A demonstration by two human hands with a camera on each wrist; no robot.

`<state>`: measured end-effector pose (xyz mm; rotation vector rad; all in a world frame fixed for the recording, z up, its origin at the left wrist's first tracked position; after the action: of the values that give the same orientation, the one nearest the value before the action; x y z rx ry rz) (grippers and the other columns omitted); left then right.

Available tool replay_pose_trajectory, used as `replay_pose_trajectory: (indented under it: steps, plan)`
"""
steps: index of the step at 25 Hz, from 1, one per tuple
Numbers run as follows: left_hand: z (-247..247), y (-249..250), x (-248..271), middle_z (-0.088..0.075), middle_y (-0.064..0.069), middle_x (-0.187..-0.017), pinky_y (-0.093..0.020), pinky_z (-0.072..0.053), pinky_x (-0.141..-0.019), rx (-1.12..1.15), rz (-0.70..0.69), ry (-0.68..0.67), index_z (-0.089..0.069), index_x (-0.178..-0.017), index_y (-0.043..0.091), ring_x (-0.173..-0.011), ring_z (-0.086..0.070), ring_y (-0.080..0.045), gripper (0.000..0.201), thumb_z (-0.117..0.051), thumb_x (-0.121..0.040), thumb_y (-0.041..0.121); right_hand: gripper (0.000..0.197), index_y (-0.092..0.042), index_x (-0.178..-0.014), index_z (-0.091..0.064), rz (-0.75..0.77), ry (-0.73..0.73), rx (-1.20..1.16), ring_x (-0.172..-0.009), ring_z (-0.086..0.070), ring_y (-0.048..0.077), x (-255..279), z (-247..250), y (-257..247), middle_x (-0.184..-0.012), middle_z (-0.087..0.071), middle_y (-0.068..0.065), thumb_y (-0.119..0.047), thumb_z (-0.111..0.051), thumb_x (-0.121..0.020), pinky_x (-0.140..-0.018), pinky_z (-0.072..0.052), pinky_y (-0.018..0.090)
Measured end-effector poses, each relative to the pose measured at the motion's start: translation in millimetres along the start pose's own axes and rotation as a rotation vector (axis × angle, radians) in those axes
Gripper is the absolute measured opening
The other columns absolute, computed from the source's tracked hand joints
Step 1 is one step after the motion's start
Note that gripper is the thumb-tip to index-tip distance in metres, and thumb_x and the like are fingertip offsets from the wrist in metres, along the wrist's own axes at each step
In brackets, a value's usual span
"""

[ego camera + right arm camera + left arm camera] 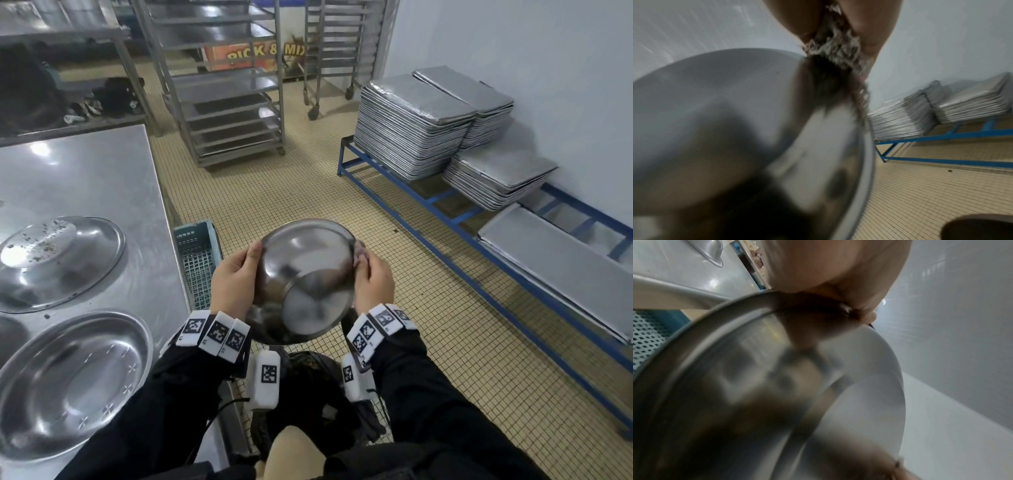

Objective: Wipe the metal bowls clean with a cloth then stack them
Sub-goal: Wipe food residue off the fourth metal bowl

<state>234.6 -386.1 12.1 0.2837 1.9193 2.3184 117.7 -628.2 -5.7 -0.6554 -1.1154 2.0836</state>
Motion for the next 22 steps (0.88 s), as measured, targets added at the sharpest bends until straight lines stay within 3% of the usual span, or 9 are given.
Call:
replay_pose_trajectory:
  steps: [3, 6, 9, 12, 15, 16, 18, 20, 22]
  plan:
    - [3, 1, -6, -0.065, -0.008, -0.079, -0.026, -0.052, -0.061, 0.025, 0.014, -0.009, -0.071, -0.087, 0.020, -0.071, -0.059, -0.020, 0.033, -0.049, -0.096, 0.044, 0.030, -0.009, -0.122, -0.060, 0.031, 0.030, 0.040, -0.104, -0.056, 0.019, 0, 6, 0, -0.115, -0.058, 0.007, -0.021, -0.047, -0.097, -0.080, -0.039, 0.012]
    - [-5, 10, -6, -0.069, -0.003, -0.087, -0.014, -0.049, -0.056, 0.031, 0.001, -0.047, -0.068, -0.089, 0.026, -0.077, -0.064, -0.015, 0.028, -0.047, -0.098, 0.040, 0.033, -0.009, -0.125, -0.059, 0.305, 0.057, -0.026, -0.108, -0.047, 0.008, 16, 3, -63, -0.126, -0.050, 0.007, -0.020, -0.052, -0.094, -0.085, -0.037, 0.001]
    - [-14, 23, -2, -0.070, 0.001, -0.088, -0.019, -0.049, -0.068, 0.025, -0.021, -0.082, -0.067, -0.087, 0.032, -0.082, -0.065, -0.013, 0.025, -0.046, -0.099, 0.039, 0.043, -0.015, -0.134, -0.051, 0.515, 0.031, 0.109, -0.127, -0.037, 0.015, 31, -18, -106, -0.136, -0.043, 0.007, -0.030, -0.046, -0.094, -0.106, -0.035, 0.026]
    - [-12, 30, -1, -0.070, 0.005, -0.084, -0.020, -0.050, -0.071, 0.027, -0.056, -0.084, -0.067, -0.084, 0.034, -0.080, -0.065, -0.008, 0.026, -0.046, -0.098, 0.039, 0.042, -0.022, -0.138, -0.046, 0.165, -0.017, -0.024, -0.121, -0.047, 0.020, 4, -8, -66, -0.134, -0.046, 0.007, -0.027, -0.046, -0.096, -0.098, -0.046, 0.034]
    - [-5, 32, -1, -0.069, 0.004, -0.079, -0.026, -0.052, -0.072, -0.083, -0.174, -0.077, -0.067, -0.080, 0.030, -0.077, -0.065, -0.009, 0.033, -0.046, -0.095, 0.050, 0.032, -0.019, -0.118, -0.061, -0.341, -0.205, -0.171, -0.099, -0.061, 0.022, -9, -9, 2, -0.113, -0.065, 0.005, -0.036, -0.043, -0.098, -0.076, -0.054, 0.031]
    - [-3, 31, -1, -0.067, 0.002, -0.075, -0.032, -0.054, -0.071, -0.113, -0.226, -0.080, -0.066, -0.077, 0.025, -0.074, -0.064, -0.014, 0.040, -0.046, -0.092, 0.056, 0.039, -0.014, -0.110, -0.062, -0.501, -0.245, -0.278, -0.097, -0.062, 0.025, -6, -11, 18, -0.110, -0.066, 0.010, -0.044, -0.040, -0.097, -0.075, -0.054, 0.033]
    - [-1, 33, 6, -0.059, 0.005, -0.061, -0.035, -0.050, -0.063, -0.105, -0.325, -0.092, -0.058, -0.064, 0.018, -0.060, -0.057, -0.012, 0.051, -0.046, -0.091, 0.059, 0.060, -0.005, -0.119, -0.054, -0.751, -0.304, -0.682, -0.111, -0.057, 0.038, 5, -22, 31, -0.122, -0.058, 0.021, -0.057, -0.038, -0.093, -0.093, -0.049, 0.049]
    - [-2, 36, 11, -0.054, 0.005, -0.055, -0.040, -0.048, -0.066, -0.125, -0.423, -0.102, -0.055, -0.056, 0.018, -0.058, -0.051, -0.012, 0.052, -0.048, -0.089, 0.057, 0.063, 0.001, -0.122, -0.048, -0.870, -0.379, -0.829, -0.115, -0.053, 0.043, 20, -25, 27, -0.125, -0.053, 0.027, -0.053, -0.047, -0.091, -0.098, -0.043, 0.054]
    - [1, 40, 13, -0.054, 0.003, -0.059, -0.049, -0.045, -0.075, -0.205, -0.513, -0.069, -0.058, -0.055, 0.015, -0.070, -0.048, -0.012, 0.050, -0.049, -0.086, 0.053, 0.046, 0.003, -0.122, -0.047, -0.841, -0.492, -0.667, -0.104, -0.060, 0.040, 28, -25, 24, -0.115, -0.056, 0.027, -0.026, -0.056, -0.089, -0.092, -0.050, 0.052]
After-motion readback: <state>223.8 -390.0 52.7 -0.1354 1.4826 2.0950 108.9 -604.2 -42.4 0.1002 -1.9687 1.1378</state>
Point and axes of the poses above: each hand's wrist, its own x-axis away from the middle knuckle, its own z-axis out of the back of the hand, y = z × x, the point moved 10 cm from there along -x, towards the middle knuckle
